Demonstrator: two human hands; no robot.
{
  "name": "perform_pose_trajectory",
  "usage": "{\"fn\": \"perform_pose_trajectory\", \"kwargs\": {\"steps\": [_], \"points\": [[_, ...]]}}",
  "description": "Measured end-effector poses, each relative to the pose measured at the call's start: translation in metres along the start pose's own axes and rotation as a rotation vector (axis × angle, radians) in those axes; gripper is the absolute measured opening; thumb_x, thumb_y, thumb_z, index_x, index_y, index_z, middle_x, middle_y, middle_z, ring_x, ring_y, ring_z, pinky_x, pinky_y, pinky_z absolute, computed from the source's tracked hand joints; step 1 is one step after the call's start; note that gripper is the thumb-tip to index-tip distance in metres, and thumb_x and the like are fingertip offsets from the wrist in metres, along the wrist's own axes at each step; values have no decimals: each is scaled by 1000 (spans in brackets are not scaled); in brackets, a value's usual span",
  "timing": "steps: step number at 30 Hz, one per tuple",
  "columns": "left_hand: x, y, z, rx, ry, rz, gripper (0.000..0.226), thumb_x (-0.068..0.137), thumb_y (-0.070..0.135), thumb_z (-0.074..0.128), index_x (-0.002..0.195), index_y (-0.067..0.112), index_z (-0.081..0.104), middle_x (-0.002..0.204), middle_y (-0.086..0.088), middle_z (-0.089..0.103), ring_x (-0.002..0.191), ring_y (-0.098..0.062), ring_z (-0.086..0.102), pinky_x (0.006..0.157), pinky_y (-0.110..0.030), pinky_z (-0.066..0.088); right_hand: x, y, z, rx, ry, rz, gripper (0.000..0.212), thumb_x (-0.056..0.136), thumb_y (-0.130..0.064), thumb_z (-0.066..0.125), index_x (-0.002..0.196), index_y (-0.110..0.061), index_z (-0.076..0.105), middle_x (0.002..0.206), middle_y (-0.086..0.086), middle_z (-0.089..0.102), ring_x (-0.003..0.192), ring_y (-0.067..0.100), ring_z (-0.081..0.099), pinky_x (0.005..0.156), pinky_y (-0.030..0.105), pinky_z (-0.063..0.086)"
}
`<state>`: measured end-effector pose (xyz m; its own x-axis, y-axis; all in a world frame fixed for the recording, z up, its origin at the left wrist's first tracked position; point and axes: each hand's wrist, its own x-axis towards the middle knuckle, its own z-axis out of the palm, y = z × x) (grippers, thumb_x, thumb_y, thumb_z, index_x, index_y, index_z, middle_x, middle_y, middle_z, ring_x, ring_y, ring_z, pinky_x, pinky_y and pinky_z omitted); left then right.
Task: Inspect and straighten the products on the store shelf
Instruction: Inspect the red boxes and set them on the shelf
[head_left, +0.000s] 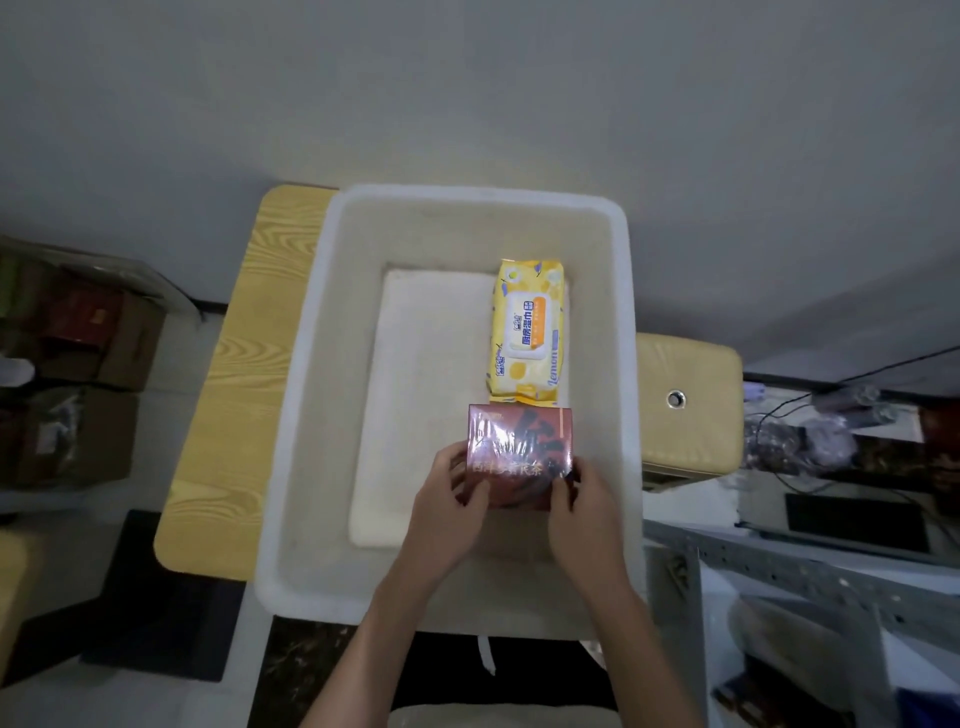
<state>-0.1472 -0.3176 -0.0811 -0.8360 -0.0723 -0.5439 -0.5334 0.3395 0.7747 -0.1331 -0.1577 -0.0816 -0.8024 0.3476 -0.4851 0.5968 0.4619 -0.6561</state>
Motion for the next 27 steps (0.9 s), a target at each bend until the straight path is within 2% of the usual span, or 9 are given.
{"fn": "perform_pose_trajectory", "kwargs": {"steps": [5,7,9,12,15,18,22,24,27], "points": [[2,2,-4,56,-39,-3,45,95,4,62,135,21,51,120,20,62,104,17,59,89,-7,47,0,-1,1,-23,-21,1,20,104,-13,49,119,-15,61,110,5,66,102,24,61,90,42,52],[3,4,-5,97,-44,4,45,94,9,62,136,21,51,121,17,65,107,9,62,96,-19,51,1,-4,-2,-34,-28,-12,19,103,-12,51,119,-13,61,110,7,66,102,26,61,88,40,51],[1,11,-10,134,-48,-6,48,94,20,62,141,19,48,132,6,63,116,-8,63,103,-36,51,-3,-9,-8,-58,-26,-55,22,99,-9,56,120,-11,60,111,9,63,101,25,60,85,35,49],[-5,27,-19,226,-57,22,58,93,40,58,146,18,44,144,-1,53,126,-18,58,106,-45,49,-9,-18,-20,-114,60,-200,30,98,-9,63,127,-3,61,112,13,61,102,29,60,89,32,44],[-16,53,-30,295,-34,116,46,100,33,57,144,21,48,141,4,52,123,-17,57,105,-38,47,-14,-40,-42,-128,23,-231,27,103,-23,57,129,-15,61,119,3,60,113,21,57,98,33,42],[-29,81,-39,244,50,219,38,100,32,59,138,25,54,133,11,57,115,-11,60,96,-30,48,-22,-61,-68,20,60,-316,27,103,-27,59,129,-22,64,118,-9,60,113,11,59,99,30,47],[-58,124,-47,77,150,382,25,100,20,61,124,26,63,121,14,66,98,8,63,75,-6,45,-41,-85,-101,229,133,-462,19,99,-22,66,116,-31,69,114,-15,67,107,2,64,96,26,52],[-78,138,-51,-8,190,453,20,99,16,62,115,27,66,114,19,69,95,8,64,71,-5,45,-54,-91,-118,296,167,-530,22,98,-20,68,110,-38,67,112,-19,69,107,1,65,93,21,51],[-101,144,-57,-48,238,546,20,98,13,63,108,29,69,108,23,72,99,3,66,77,-8,45,-74,-90,-137,321,204,-599,25,97,-17,69,107,-39,68,107,-21,70,104,0,65,87,13,49]]}}
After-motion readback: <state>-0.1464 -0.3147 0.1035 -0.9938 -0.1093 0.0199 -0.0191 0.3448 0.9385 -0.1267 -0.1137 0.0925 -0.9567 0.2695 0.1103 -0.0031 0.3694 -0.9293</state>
